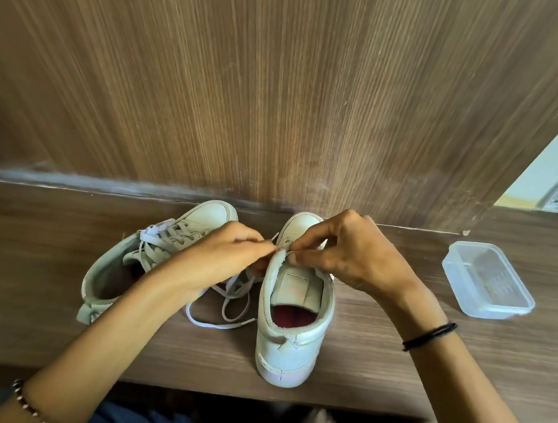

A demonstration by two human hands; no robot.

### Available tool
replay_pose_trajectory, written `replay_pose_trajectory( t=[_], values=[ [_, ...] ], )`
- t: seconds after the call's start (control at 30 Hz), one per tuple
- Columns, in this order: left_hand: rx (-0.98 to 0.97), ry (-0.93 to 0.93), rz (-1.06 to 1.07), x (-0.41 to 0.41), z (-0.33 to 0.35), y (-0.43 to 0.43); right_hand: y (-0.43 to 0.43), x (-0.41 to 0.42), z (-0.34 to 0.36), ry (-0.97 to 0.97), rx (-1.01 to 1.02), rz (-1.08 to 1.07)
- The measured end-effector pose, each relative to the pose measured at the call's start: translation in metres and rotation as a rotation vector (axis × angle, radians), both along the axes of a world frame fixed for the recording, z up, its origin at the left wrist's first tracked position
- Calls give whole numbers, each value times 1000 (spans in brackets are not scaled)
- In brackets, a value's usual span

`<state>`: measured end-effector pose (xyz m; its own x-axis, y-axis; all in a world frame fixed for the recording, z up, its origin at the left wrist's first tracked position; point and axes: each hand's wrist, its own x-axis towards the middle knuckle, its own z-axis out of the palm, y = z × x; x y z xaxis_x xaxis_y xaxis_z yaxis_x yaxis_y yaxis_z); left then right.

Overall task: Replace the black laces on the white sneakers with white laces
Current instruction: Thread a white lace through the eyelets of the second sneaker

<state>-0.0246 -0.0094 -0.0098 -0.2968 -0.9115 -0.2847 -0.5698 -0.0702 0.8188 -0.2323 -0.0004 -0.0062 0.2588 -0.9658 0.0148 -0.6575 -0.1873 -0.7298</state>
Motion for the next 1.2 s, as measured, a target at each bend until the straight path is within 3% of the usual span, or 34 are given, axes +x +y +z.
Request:
replay_pose_trajectory(
  t=[0.1, 0.3, 0.53, 0.67, 0.87, 1.0, 1.1, 1.2],
  values=[
    [7, -10, 24, -4, -5, -1, -1, -2, -1, 11, -27, 24],
    [-458, -3, -236, 19, -18, 1, -3, -3, -2, 1, -66, 90],
    [-1214, -447, -368, 23, -28, -2, -5, -3, -5, 8, -86, 112],
    [-1369, -543, -460, 27, -26, 0, -5, -5, -4, -6, -84, 124],
    [-1359, -558, -437, 23, -27, -2, -7, -5, -7, 10, -93, 136],
    [-1217, -514, -405, 21, -31, -5, -7, -5, -7, 19, -82, 157],
    [-873, -342, -265, 12, -31, 0, -8, -4, -8, 44, -61, 176],
    [-166, 64, 66, 0, -28, 3, -9, -2, -9, -12, 88, 137]
  ],
)
